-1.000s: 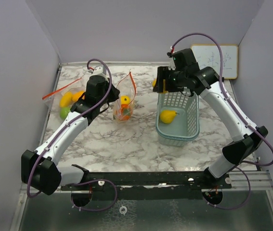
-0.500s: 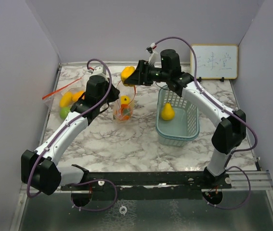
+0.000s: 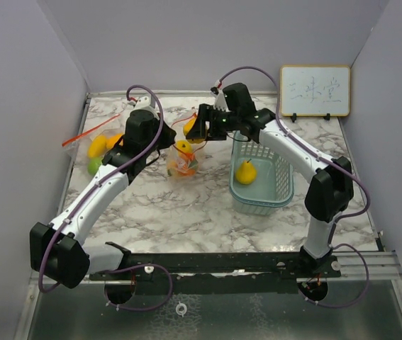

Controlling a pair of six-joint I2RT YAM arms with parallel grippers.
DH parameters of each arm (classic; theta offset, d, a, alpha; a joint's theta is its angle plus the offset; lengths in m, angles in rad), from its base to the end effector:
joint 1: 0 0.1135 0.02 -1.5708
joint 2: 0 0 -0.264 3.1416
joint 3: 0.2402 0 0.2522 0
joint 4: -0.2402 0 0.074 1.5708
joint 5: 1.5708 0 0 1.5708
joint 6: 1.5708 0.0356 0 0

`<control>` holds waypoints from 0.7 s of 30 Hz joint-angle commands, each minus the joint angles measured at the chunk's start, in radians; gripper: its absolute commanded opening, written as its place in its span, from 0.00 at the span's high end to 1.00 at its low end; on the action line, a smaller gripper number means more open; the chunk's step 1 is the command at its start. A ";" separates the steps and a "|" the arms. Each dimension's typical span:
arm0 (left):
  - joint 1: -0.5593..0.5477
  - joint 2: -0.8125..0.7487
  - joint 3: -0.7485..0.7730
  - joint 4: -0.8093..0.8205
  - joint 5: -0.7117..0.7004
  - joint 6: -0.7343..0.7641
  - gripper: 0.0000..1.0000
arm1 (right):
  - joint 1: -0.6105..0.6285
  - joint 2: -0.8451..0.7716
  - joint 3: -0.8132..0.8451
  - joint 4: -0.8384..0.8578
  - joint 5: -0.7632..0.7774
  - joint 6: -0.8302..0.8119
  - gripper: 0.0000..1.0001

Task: Place the food in the zip-top bag and seal the zipper
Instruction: Place the fake fruit in the zipper food storage bag.

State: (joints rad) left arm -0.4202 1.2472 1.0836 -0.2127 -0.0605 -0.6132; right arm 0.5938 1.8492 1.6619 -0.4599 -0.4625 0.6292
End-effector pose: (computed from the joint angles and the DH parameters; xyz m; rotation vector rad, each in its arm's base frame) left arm 0.2651 -0.1161 0.3428 -0.2334 1.9846 -0.6187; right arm 0.3466 0.2531 0.3168 -0.2375 2.3929 1.1428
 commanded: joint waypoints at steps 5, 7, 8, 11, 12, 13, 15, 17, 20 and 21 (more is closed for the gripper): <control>0.004 0.000 0.039 0.021 0.016 0.001 1.00 | 0.067 0.073 0.272 -0.294 0.238 -0.166 0.00; 0.004 0.001 0.038 0.022 0.015 0.000 1.00 | 0.067 0.069 0.289 -0.300 0.239 -0.166 0.01; 0.004 0.000 0.038 0.022 0.014 0.001 1.00 | 0.067 0.065 0.299 -0.303 0.244 -0.166 0.01; 0.004 0.000 0.038 0.021 0.012 0.001 1.00 | 0.066 0.031 0.325 -0.333 0.290 -0.178 0.01; 0.004 0.000 0.039 0.019 0.012 0.002 1.00 | 0.066 0.012 0.331 -0.352 0.321 -0.183 0.01; 0.003 0.000 0.039 0.019 0.011 0.003 1.00 | 0.066 -0.011 0.329 -0.376 0.362 -0.190 0.01; 0.003 -0.002 0.039 0.019 0.009 0.003 1.00 | 0.063 -0.062 0.304 -0.441 0.469 -0.187 0.01; 0.003 -0.002 0.038 0.017 0.009 0.003 1.00 | 0.046 -0.118 0.251 -0.514 0.568 -0.171 0.01; 0.004 -0.003 0.036 0.019 0.009 0.003 1.00 | -0.019 -0.204 0.112 -0.594 0.619 -0.147 0.01; 0.003 -0.003 0.034 0.021 0.009 0.004 1.00 | -0.045 -0.229 0.056 -0.605 0.613 -0.146 0.01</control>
State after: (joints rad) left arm -0.4202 1.2476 1.0878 -0.2108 -0.0601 -0.6140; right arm 0.6384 1.7550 1.8736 -0.9016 -0.0051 0.4667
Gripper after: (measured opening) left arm 0.017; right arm 0.993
